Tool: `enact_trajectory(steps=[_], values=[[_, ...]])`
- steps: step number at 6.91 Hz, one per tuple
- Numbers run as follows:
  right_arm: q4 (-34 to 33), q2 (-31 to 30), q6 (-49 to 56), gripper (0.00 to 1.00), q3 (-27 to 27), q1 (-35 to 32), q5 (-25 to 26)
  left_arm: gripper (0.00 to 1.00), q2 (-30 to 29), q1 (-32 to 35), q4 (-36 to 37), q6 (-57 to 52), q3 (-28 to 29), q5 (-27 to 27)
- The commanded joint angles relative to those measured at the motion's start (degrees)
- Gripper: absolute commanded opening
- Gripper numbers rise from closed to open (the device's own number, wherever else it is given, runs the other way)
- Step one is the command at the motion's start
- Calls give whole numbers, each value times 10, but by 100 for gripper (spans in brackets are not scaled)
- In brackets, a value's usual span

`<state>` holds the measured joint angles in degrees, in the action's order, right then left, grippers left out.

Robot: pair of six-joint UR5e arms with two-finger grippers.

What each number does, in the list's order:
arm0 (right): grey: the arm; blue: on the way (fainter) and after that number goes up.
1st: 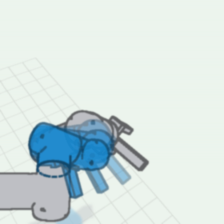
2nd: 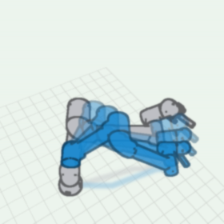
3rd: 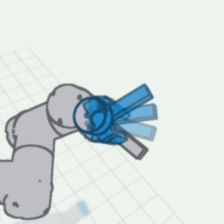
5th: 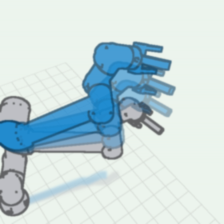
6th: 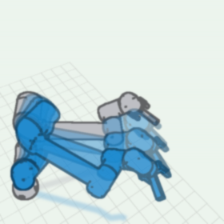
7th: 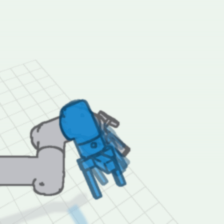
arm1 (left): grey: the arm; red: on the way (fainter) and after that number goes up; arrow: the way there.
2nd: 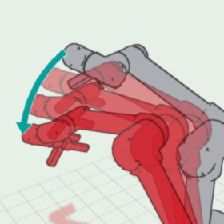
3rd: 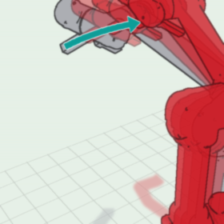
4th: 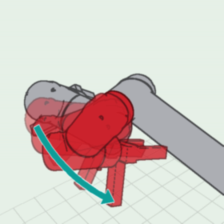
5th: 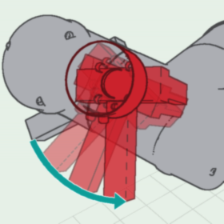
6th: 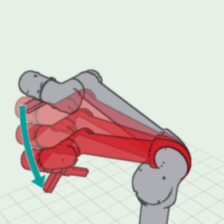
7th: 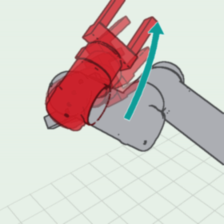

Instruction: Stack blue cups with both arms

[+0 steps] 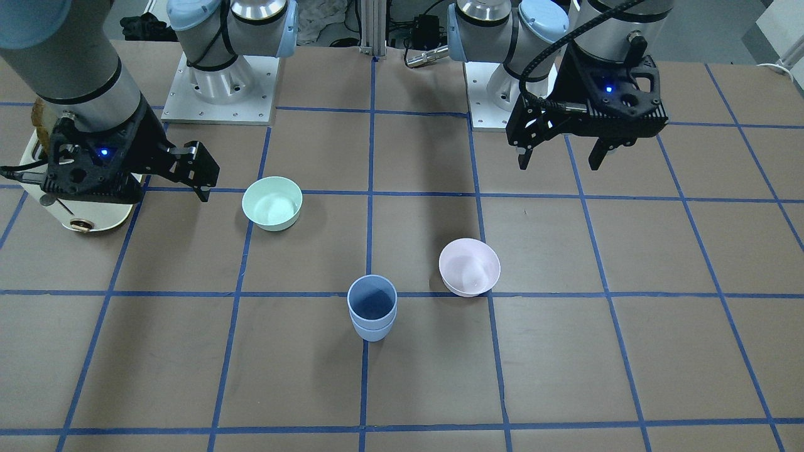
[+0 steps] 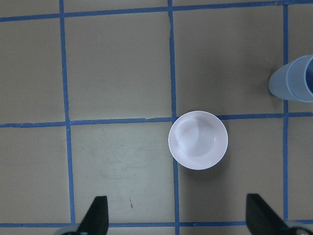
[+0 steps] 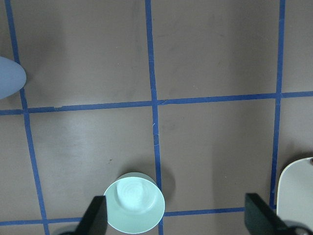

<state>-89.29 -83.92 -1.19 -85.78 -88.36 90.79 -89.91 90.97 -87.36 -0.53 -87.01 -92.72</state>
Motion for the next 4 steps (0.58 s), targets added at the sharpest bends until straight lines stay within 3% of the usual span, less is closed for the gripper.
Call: enact_trajectory(steps=[1,4], values=[[1,-4,0,100,3,-1,0,100,0,0,0,0,0,0],[-4,-3,0,100,0,-1,-1,100,0,0,0,0,0,0]])
